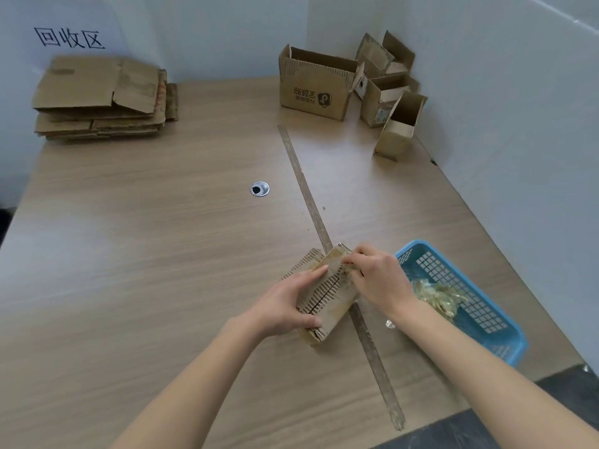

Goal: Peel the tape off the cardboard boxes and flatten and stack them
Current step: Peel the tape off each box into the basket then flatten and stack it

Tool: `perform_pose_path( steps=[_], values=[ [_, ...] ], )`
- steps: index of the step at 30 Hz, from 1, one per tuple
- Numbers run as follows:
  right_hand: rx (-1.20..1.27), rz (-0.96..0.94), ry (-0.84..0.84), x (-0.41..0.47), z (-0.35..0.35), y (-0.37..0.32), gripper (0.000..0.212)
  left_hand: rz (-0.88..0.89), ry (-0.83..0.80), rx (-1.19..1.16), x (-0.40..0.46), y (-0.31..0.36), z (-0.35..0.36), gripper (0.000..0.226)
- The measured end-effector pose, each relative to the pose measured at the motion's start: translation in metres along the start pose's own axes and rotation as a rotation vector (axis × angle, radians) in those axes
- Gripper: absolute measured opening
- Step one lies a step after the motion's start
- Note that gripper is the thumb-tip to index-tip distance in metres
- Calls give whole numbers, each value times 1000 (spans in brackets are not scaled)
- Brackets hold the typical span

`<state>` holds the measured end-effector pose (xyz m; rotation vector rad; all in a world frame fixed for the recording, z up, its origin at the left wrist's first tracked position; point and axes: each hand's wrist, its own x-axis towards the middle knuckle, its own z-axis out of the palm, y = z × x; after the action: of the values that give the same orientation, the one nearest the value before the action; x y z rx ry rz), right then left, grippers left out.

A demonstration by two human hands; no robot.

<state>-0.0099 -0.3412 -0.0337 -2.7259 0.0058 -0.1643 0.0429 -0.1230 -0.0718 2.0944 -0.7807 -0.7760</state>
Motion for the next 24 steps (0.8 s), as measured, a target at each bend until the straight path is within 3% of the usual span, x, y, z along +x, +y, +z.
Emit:
perform_pose_path(
  steps=[7,10,11,15,17,20,24],
  values=[
    [63,-36,-304,3,-16,9,39,-29,-13,1,2,-2,-1,104],
    [-28,-43,-497,0,-19,6,103,-33,-20,-8,3,-2,-3,105],
    [-68,-67,-498,-1,-18,7,109,-36,-29,-15,4,-3,-4,105],
    [106,30,-204,1,-23,28,52,-46,-68,-32,6,-1,-8,105],
    [107,78,-102,1,-23,35,51,-50,-88,14,8,3,-11,106],
    [132,104,-151,-1,-10,35,53,-59,-87,231,14,16,-10,109],
    [208,107,-89,1,2,27,36,-157,26,465,17,37,17,127]
  ],
)
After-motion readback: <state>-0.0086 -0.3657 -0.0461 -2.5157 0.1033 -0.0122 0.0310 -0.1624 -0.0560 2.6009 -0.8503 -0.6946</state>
